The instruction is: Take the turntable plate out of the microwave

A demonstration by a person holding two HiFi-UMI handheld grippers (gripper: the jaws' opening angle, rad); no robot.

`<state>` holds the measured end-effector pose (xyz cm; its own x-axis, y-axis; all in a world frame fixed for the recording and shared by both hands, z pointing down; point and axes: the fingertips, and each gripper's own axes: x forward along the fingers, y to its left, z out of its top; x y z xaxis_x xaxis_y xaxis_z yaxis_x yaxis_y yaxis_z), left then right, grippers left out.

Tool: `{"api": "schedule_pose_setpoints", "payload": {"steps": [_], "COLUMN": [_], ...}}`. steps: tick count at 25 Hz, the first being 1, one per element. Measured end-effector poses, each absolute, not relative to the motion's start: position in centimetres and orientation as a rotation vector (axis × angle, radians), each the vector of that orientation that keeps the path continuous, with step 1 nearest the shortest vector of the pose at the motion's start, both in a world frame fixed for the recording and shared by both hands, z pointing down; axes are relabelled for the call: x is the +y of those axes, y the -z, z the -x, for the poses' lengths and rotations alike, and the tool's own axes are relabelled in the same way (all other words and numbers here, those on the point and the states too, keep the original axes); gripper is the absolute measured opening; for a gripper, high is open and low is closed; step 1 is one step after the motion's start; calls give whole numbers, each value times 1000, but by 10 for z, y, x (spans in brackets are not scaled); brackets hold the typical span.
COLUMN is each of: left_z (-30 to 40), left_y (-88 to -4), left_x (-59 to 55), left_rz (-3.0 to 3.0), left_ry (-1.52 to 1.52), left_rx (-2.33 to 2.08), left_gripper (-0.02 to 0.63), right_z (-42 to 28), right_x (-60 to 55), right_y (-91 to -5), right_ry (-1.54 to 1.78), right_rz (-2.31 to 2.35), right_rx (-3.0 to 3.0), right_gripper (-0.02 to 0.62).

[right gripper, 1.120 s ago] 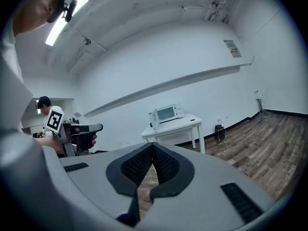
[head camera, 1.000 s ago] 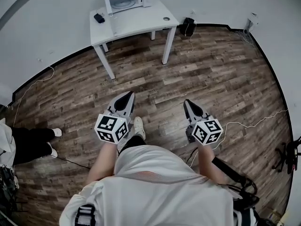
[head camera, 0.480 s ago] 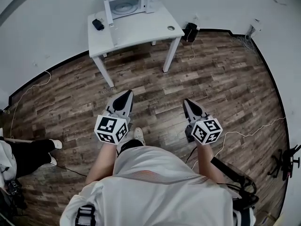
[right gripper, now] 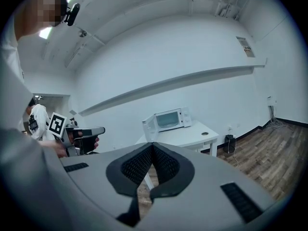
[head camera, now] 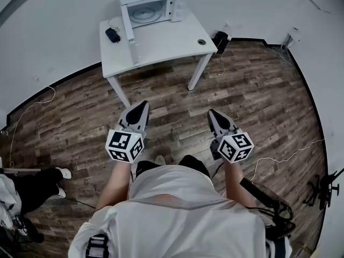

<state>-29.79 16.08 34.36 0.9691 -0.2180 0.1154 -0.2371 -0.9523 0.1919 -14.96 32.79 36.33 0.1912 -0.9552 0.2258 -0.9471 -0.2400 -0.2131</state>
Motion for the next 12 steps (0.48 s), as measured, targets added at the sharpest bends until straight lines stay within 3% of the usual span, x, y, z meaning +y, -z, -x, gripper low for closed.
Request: {"api": "schedule_pose_setpoints", "payload": {"steps": [12], "left_z": [248], "left_y": [-357], "left_x": [109], "left_rz": [-2888], "left_ry": [-172], "left_rx": [-392], "left_gripper": [11], "right_z": [95], "right_x": [255], "right_y": [-380], "right_ry": [528], "right_rz": [2325], "right_rx": [1981], "right_gripper": [3]}}
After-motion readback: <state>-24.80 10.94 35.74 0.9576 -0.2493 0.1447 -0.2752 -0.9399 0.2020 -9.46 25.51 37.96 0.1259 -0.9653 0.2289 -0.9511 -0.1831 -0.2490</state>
